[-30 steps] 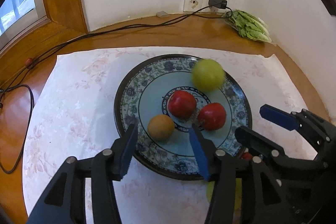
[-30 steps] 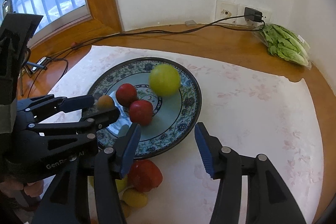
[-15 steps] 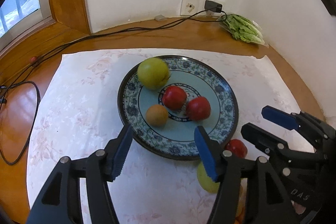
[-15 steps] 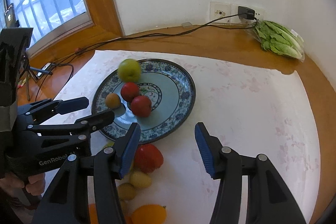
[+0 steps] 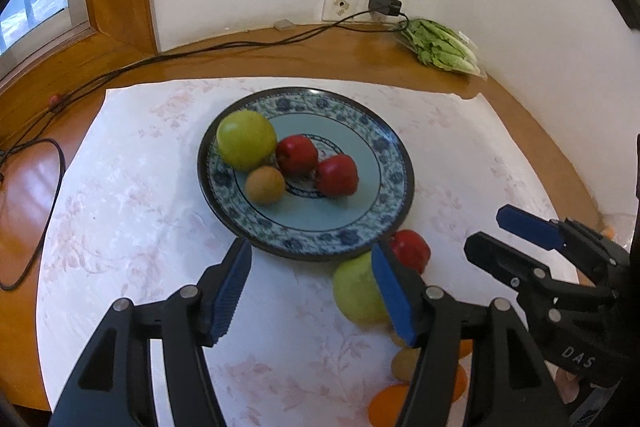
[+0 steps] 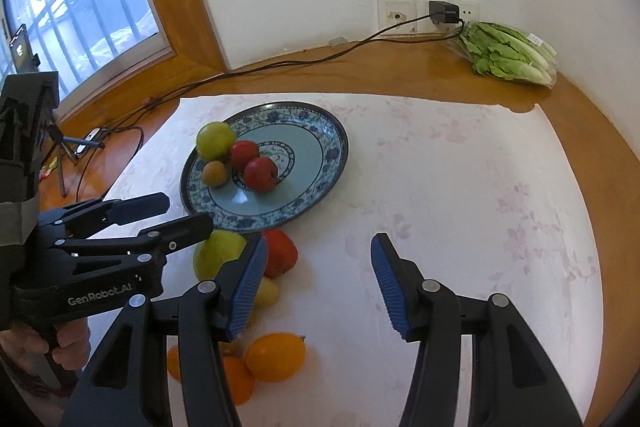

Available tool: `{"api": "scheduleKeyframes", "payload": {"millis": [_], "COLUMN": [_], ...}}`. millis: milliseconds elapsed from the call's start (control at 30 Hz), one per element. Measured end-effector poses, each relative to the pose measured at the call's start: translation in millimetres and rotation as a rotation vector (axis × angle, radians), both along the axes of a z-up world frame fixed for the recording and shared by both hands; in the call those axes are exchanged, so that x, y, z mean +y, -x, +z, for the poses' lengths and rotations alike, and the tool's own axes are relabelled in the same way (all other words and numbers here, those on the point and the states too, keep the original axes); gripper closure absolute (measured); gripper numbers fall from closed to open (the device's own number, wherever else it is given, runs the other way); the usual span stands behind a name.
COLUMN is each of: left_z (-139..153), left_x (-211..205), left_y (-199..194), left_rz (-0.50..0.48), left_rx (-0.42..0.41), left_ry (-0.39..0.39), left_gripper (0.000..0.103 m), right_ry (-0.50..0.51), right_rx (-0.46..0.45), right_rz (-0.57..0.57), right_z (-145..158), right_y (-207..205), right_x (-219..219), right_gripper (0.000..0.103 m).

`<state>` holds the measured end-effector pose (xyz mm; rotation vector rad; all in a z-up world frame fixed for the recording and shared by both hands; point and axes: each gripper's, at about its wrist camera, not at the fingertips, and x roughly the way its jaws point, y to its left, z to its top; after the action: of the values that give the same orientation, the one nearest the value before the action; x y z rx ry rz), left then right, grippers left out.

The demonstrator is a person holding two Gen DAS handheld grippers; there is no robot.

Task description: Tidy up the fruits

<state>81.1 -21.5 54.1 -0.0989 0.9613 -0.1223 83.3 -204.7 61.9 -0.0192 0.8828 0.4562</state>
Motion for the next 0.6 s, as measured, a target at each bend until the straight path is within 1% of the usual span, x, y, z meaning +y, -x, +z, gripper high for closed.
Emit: {"api": "scheduleKeyframes", "payload": {"millis": [333, 600], "left_z": [1, -3], "left_x": [-8, -18], "left_y": [13, 16], "left_rz": [-0.017, -0.035], "left_rx": [0.008, 0.017], "left_ry": [0.026, 0.020], "left_gripper": [0.037, 0.037], "right_ry": [-0.028, -0.040], "right_rx": [0.024, 0.040], "right_rz": [-0.017, -0.033], "right_z": [-4, -7], "right_y": [16, 23], "right_x": [-14, -22], "right_gripper": [0.048, 0.048]}}
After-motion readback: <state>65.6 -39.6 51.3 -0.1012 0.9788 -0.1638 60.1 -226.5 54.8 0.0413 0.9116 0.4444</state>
